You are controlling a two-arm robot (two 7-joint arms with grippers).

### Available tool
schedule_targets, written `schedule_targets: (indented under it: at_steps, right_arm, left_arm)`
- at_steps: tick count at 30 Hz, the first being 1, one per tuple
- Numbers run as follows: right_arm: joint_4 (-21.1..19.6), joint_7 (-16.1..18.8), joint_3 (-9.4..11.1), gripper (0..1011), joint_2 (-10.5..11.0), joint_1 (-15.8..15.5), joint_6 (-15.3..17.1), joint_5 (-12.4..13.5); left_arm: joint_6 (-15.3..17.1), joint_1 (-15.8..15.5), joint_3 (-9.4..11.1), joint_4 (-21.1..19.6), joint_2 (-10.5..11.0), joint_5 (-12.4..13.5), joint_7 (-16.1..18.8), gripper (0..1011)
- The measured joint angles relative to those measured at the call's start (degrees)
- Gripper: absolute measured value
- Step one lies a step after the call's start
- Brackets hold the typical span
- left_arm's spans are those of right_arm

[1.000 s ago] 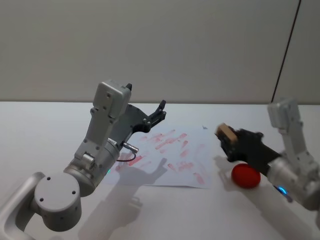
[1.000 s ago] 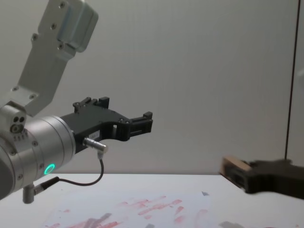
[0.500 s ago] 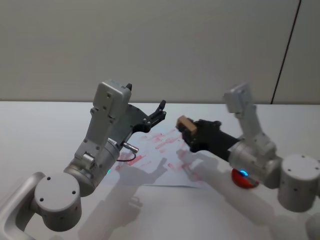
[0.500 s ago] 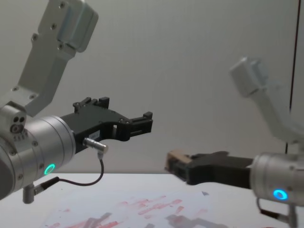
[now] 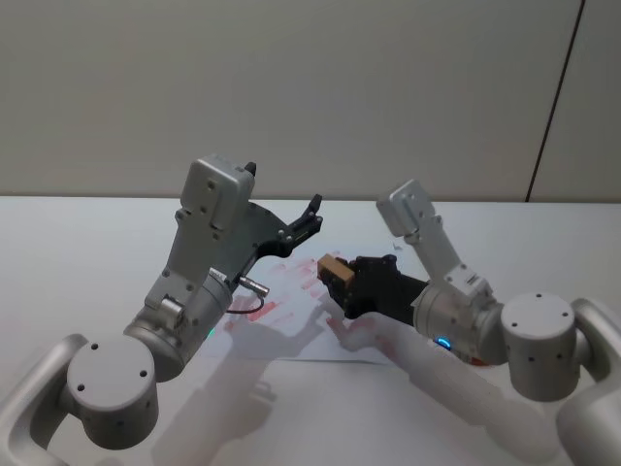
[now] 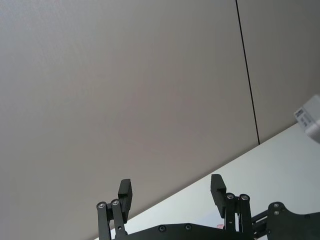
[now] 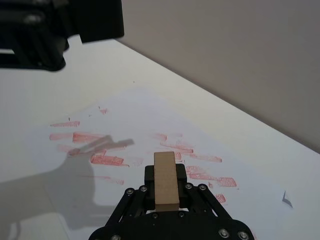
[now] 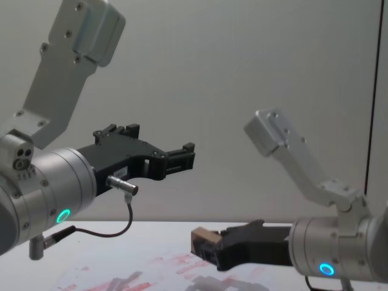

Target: Use the one hand to pick up the stamp and affix it onto the A4 paper.

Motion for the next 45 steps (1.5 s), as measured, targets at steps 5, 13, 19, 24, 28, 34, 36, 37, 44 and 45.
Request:
schedule_targets:
  at_steps: [5,13,19,24,28,34,36,37,44,45]
  right_arm:
    - [0.97,0.21,-0.4,220,-0.14,0.24,0.71,-1.35]
    - [1.61,0.18,-1.0,220,-0.2,0.06,1.79,-2.06]
    - [1.8,-0.47,-1.5,220,-0.33,-0.44,2.44,-1.8]
    - [1.83,-1.07,-1.78,220,-0.36,-0.81,2.84,-1.43]
    - [1.84,-1.62,-1.95,220,-0.37,-1.1,2.97,-1.15]
    - [1.6,-2.31,-2.04,221,-0.24,-1.61,3.28,-1.0]
    - [1.5,-2.41,-2.07,220,-0.13,-1.74,3.43,-0.99]
    - [1.42,-2.57,-2.08,220,-0.01,-1.89,3.58,-1.0]
    - [1.25,-3.13,-2.14,220,0.38,-2.47,3.76,-1.08]
    - [1.24,-3.17,-2.14,221,0.39,-2.48,3.76,-1.08]
  left_arm:
    - [0.0,0.0,0.0,0.0,0.0,0.0,0.0,1002]
    - [0.0,0.0,0.0,0.0,0.0,0.0,0.0,1003]
    - [0.0,0.0,0.0,0.0,0.0,0.0,0.0,1002]
    - [0.0,0.0,0.0,0.0,0.0,0.0,0.0,1003]
    - [0.0,0.0,0.0,0.0,0.0,0.0,0.0,1003]
    - [0.0,0.0,0.0,0.0,0.0,0.0,0.0,1003]
    - [0.0,0.0,0.0,0.0,0.0,0.0,0.0,1003]
    - [0.0,0.0,0.0,0.0,0.0,0.0,0.0,1003]
    - [0.0,0.0,0.0,0.0,0.0,0.0,0.0,1003]
    - [0.0,0.0,0.0,0.0,0.0,0.0,0.0,1002]
